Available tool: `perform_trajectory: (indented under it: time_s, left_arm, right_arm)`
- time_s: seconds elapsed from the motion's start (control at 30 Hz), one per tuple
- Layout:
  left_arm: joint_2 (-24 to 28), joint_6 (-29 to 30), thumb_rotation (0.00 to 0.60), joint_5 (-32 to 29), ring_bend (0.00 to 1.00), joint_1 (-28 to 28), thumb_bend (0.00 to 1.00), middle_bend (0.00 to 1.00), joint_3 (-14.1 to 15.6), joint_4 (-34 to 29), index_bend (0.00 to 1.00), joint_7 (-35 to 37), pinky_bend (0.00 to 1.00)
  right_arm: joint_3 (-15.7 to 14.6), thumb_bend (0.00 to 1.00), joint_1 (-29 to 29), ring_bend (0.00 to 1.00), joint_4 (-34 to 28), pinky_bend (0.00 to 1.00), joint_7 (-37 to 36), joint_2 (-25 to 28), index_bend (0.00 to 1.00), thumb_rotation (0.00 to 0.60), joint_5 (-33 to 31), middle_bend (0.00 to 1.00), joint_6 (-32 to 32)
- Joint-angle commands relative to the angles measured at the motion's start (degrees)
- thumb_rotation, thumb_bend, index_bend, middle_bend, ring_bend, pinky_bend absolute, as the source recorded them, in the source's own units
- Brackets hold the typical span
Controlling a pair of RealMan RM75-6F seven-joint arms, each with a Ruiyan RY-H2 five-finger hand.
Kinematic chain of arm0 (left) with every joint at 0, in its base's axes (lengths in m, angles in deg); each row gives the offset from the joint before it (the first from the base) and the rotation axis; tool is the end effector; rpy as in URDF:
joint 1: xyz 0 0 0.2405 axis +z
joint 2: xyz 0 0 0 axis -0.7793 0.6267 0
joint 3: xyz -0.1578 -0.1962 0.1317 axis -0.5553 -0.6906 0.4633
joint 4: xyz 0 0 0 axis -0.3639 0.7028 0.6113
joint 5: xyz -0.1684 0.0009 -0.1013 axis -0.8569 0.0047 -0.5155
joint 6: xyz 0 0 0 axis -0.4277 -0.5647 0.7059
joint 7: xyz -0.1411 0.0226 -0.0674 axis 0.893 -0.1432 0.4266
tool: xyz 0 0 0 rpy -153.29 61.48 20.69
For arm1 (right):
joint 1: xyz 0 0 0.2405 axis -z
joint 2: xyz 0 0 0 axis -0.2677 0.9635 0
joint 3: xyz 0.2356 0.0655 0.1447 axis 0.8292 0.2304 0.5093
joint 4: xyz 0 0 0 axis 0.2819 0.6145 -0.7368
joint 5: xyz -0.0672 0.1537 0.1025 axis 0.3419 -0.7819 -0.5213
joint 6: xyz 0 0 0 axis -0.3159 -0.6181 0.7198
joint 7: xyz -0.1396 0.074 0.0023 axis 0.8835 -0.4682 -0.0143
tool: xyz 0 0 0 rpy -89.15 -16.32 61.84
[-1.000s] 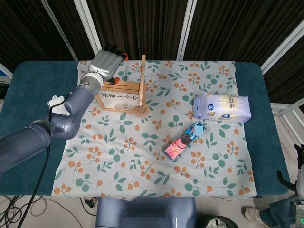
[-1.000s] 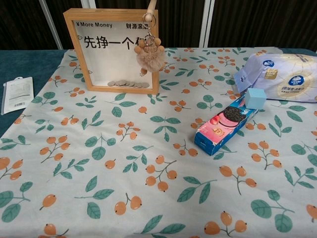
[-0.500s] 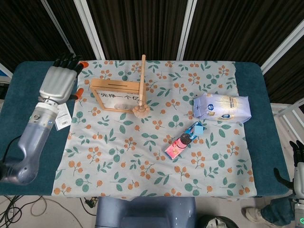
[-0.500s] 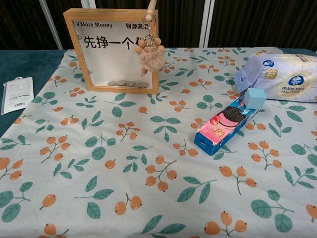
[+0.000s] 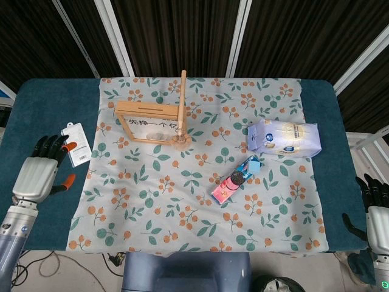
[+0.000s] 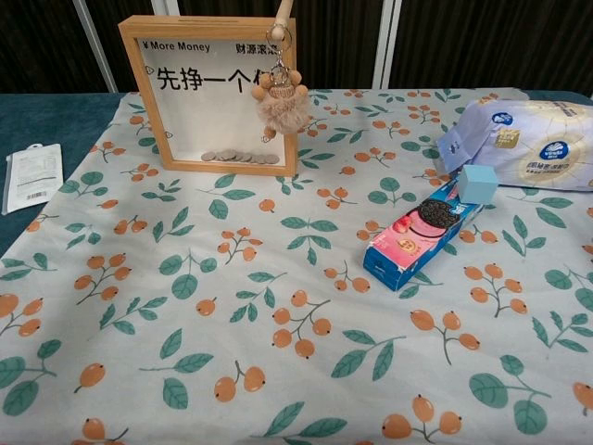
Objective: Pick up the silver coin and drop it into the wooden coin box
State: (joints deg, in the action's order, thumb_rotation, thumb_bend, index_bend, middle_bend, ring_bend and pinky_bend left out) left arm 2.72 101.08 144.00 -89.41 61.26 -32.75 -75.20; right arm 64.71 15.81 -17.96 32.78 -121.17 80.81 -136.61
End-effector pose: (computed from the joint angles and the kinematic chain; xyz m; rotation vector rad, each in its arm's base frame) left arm -0.2406 0.2844 0.1787 -1.5567 -0.8558 -0.8654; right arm -0.3281 -0.1746 0.2087 1.2391 -0.8737 0.8695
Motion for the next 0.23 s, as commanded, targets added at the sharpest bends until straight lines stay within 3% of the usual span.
perform_trajectory:
  time_s: [0.03, 0.23]
  left_arm:
    - [-1.9, 1.85, 0.6, 4.76, 0.0, 5.13, 0.3, 0.03, 1.53, 2.76, 0.18, 2.48, 0.0]
    - [-3.0, 2.87, 0.6, 10.01, 0.0, 10.35, 0.3, 0.03, 0.87, 5.73, 0.18, 4.48, 0.0]
  right_arm:
    - [-0.49, 0.37, -0.27, 0.0, 0.66, 0.0, 0.57, -0.27, 0.1, 0.6, 1.1, 0.05, -0.18]
    - [-0.75, 0.37, -0.86, 0.0, 1.71, 0.0, 0.7, -0.66, 0.1, 0.6, 3.65, 0.05, -0.73]
